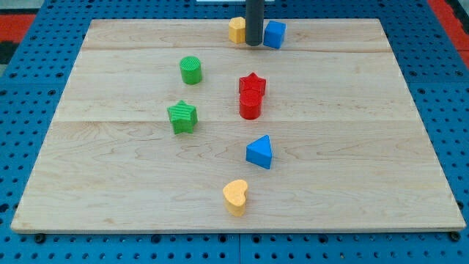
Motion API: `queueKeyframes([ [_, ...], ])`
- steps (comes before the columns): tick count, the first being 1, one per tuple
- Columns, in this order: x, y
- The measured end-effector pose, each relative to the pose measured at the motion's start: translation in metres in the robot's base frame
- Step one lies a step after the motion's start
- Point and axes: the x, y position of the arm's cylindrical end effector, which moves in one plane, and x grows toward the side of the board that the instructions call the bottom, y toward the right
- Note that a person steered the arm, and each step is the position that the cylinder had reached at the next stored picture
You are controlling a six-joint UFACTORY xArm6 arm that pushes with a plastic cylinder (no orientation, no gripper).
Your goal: Push yellow hexagon towards bottom left
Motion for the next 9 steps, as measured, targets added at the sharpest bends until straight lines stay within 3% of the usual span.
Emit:
queueKeyframes([
  [2, -0.04, 0.019],
  [9, -0.005, -0.133],
])
